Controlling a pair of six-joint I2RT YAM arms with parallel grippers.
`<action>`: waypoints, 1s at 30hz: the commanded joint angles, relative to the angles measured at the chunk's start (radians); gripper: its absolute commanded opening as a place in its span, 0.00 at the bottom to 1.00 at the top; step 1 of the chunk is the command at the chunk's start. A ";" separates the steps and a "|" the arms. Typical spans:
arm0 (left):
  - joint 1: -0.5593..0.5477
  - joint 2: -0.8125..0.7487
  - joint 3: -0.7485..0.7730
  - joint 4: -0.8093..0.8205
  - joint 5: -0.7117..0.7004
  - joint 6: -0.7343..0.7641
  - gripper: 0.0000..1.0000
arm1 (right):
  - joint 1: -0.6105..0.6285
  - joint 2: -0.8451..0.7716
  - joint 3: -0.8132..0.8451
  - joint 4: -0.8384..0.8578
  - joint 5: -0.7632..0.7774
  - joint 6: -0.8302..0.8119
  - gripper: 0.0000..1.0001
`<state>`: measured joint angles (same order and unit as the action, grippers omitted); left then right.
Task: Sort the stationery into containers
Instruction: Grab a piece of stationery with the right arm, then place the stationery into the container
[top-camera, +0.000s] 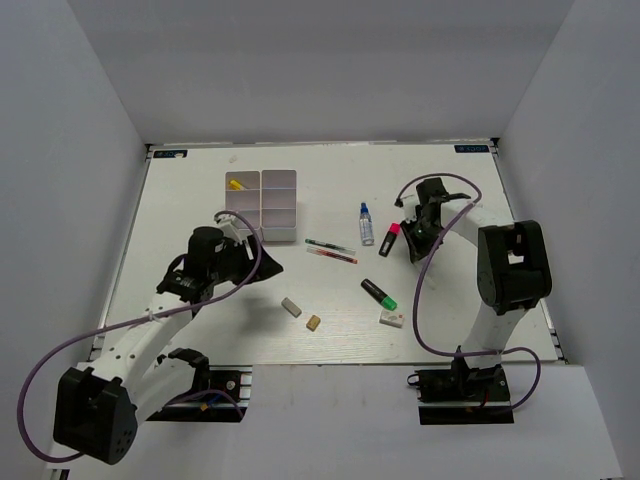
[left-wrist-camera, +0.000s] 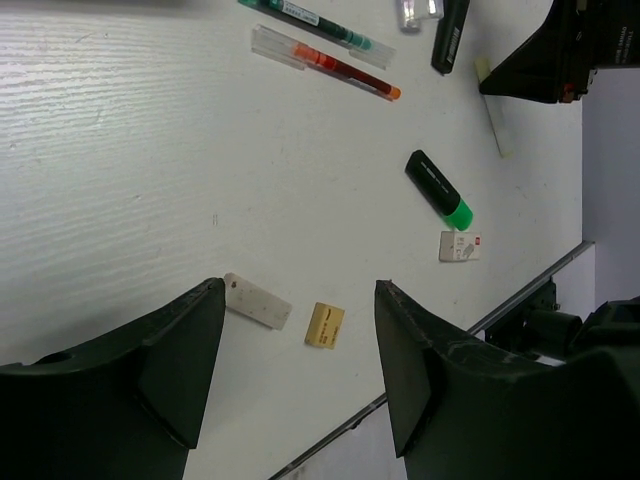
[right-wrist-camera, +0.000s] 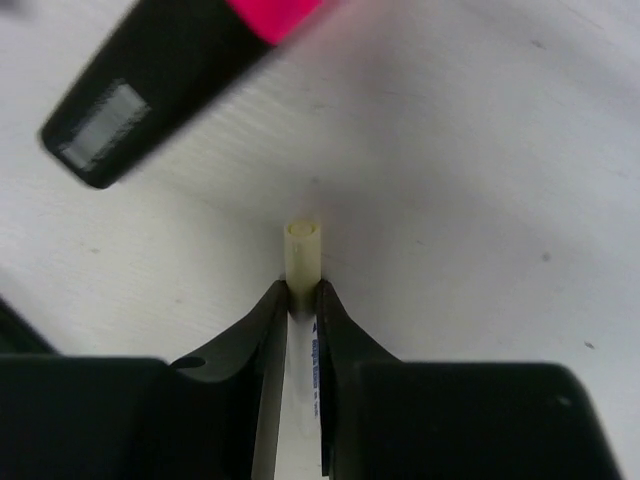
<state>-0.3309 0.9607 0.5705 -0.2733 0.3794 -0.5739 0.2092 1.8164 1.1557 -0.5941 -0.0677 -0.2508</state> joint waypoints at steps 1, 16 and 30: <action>-0.003 -0.037 -0.014 -0.024 -0.028 -0.027 0.71 | 0.001 -0.002 0.036 -0.058 -0.182 -0.079 0.00; -0.003 -0.160 -0.138 -0.098 -0.120 -0.135 0.71 | 0.119 0.118 0.835 -0.068 -0.762 -0.122 0.00; -0.003 -0.177 -0.139 -0.147 -0.129 -0.146 0.71 | 0.372 0.440 1.122 0.807 -0.782 0.091 0.00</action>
<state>-0.3309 0.8101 0.4248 -0.3977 0.2623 -0.7158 0.5602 2.2250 2.1811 -0.0395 -0.8345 -0.2485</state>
